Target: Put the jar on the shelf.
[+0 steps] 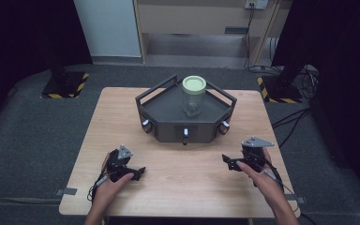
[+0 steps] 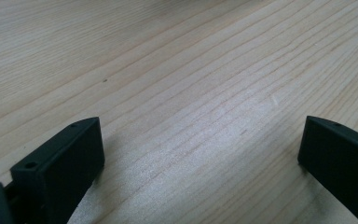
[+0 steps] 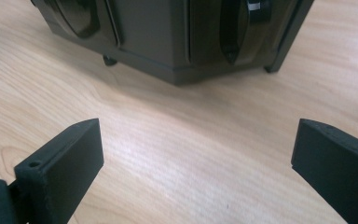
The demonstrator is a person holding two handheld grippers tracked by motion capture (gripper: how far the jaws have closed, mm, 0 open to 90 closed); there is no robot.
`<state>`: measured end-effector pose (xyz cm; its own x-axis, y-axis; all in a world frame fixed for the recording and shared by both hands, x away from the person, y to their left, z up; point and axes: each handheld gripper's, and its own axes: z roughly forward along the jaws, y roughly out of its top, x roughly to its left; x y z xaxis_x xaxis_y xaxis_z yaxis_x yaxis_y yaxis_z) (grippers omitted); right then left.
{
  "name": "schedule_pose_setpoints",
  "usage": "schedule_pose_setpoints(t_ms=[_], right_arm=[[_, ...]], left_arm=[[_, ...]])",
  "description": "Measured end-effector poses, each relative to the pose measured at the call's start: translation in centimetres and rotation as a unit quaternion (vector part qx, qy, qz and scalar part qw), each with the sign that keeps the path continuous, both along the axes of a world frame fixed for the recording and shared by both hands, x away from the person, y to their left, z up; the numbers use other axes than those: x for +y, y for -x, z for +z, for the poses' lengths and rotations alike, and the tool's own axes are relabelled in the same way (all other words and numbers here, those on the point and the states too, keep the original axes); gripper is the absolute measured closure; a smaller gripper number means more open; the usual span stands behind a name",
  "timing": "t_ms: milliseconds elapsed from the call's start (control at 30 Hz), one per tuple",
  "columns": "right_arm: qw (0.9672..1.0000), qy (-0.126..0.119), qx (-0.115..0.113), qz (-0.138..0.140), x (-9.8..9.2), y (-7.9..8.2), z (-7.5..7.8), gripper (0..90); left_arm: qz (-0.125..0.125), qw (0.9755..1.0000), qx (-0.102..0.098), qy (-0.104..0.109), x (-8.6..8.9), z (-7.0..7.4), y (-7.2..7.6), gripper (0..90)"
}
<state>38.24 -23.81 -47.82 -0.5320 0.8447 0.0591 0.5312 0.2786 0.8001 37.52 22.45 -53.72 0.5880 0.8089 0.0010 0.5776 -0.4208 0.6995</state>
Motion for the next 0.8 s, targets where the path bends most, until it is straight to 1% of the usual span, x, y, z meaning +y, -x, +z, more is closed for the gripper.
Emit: schedule_pose_setpoints(t_ms=[333,467,533,633,733,800], right_arm=[[0.9997,0.009,0.021,-0.005,-0.4,1.1,-2.2,2.5],[0.9996,0.012,0.025,-0.007,-0.5,1.6,-2.7,2.6],[0.9993,0.018,0.032,-0.01,-0.5,1.9,-3.1,2.6],[0.999,0.029,0.03,-0.015,-0.5,2.3,-3.6,3.1],[0.9988,0.027,0.038,-0.017,-0.4,2.6,-4.2,3.1],[0.9985,0.033,0.041,-0.015,-0.3,2.8,-4.5,3.0]], left_arm=[[0.0,1.0,0.0,0.0,0.0,0.0,0.0,0.0],[0.0,1.0,0.0,0.0,0.0,0.0,0.0,0.0],[0.0,1.0,0.0,0.0,0.0,0.0,0.0,0.0],[0.0,1.0,0.0,0.0,0.0,0.0,0.0,0.0],[0.001,1.0,0.0,0.0,0.0,0.0,0.0,0.0],[0.001,1.0,0.0,0.0,0.0,0.0,0.0,0.0]])
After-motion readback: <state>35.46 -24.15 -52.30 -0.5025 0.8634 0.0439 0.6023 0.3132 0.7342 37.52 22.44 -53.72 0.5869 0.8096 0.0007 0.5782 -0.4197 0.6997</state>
